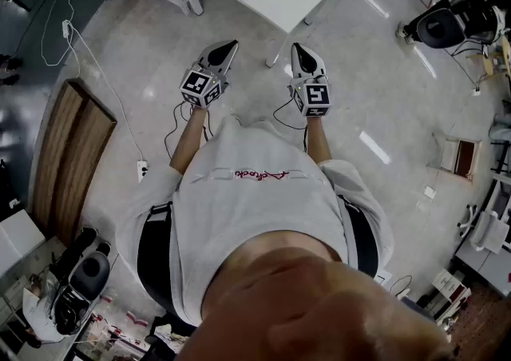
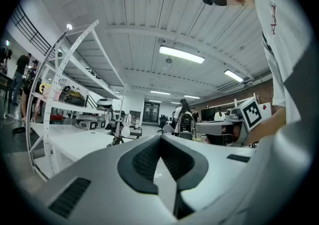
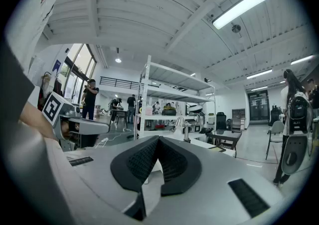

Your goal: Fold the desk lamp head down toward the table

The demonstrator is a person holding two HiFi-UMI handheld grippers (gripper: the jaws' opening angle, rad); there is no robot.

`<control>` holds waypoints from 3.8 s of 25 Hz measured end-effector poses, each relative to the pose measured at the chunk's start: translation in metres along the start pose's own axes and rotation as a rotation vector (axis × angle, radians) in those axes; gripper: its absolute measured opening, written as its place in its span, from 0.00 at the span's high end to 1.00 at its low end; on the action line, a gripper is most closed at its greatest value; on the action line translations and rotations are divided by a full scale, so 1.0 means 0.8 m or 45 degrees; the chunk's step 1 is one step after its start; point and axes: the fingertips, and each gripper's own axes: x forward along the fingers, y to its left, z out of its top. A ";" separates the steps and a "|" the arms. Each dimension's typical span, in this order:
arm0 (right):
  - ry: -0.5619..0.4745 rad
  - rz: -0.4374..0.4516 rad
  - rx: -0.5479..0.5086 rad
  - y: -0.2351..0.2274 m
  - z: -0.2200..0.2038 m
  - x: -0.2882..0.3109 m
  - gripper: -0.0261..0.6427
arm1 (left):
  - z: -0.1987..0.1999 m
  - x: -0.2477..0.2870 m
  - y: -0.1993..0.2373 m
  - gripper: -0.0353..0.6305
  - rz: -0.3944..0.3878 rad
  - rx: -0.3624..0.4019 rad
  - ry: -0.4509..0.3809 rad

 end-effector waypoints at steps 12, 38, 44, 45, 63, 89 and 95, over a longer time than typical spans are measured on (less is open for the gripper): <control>-0.004 0.008 0.029 -0.002 -0.003 0.001 0.93 | -0.004 0.005 0.002 0.91 0.003 0.005 0.013; -0.008 0.103 0.017 -0.038 -0.017 -0.010 0.92 | -0.009 0.047 -0.014 0.91 0.068 0.051 0.033; -0.016 0.130 0.018 -0.047 -0.021 0.003 0.92 | -0.011 0.059 -0.007 0.91 0.082 0.058 0.025; -0.019 0.134 0.015 -0.048 -0.021 0.006 0.92 | -0.011 0.061 -0.004 0.91 0.083 0.061 0.023; 0.009 0.123 -0.018 -0.092 -0.037 0.132 0.92 | -0.019 0.154 0.108 0.91 0.071 0.020 0.002; 0.069 -0.137 -0.003 -0.224 -0.010 0.368 0.92 | 0.001 0.328 0.359 0.91 -0.047 -0.043 0.111; 0.092 -0.183 -0.029 -0.243 -0.008 0.397 0.92 | -0.006 0.360 0.389 0.91 -0.117 -0.053 0.148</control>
